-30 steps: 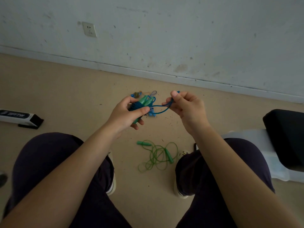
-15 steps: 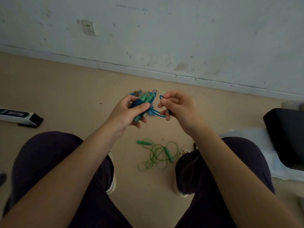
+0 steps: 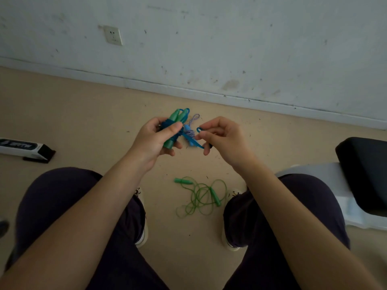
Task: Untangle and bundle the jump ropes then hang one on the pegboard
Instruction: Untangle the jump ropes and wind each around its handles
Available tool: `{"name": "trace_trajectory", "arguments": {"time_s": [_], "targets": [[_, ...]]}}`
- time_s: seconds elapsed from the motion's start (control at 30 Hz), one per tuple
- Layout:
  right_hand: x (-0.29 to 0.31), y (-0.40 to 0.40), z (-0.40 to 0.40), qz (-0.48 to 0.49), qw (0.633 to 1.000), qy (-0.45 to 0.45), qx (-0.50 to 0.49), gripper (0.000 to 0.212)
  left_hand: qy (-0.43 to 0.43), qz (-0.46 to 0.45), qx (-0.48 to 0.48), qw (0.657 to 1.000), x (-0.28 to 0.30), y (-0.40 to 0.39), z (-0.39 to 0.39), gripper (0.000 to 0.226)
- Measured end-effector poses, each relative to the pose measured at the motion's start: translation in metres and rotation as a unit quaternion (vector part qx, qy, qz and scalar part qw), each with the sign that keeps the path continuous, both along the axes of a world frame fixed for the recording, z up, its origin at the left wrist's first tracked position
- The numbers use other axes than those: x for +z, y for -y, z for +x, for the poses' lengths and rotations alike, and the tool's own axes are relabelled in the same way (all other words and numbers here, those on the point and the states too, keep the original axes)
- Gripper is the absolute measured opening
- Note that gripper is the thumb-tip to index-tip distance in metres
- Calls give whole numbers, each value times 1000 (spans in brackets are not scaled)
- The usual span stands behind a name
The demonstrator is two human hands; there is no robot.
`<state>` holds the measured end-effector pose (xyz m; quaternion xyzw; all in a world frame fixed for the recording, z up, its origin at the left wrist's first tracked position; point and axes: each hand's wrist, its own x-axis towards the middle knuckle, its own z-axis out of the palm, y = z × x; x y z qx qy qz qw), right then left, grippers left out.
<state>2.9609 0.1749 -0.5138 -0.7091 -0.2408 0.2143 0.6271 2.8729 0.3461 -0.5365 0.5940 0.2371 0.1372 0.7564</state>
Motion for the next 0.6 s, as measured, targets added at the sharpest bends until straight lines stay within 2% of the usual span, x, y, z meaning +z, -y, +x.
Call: {"name": "trace_trajectory", "arguments": {"time_s": [0.07,0.23,0.6], "targets": [[0,2,1,-3,1000,17,-20,7,8,-7,-46,999,2,2,-2,21],[2,1,-3,-4,998,46,-52,8,17,-25,-100,995,2,8,-4,37],[4,-3,-2,13,991,71,-110,11,24,-36,-127,991,-2,10,-2,32]]}}
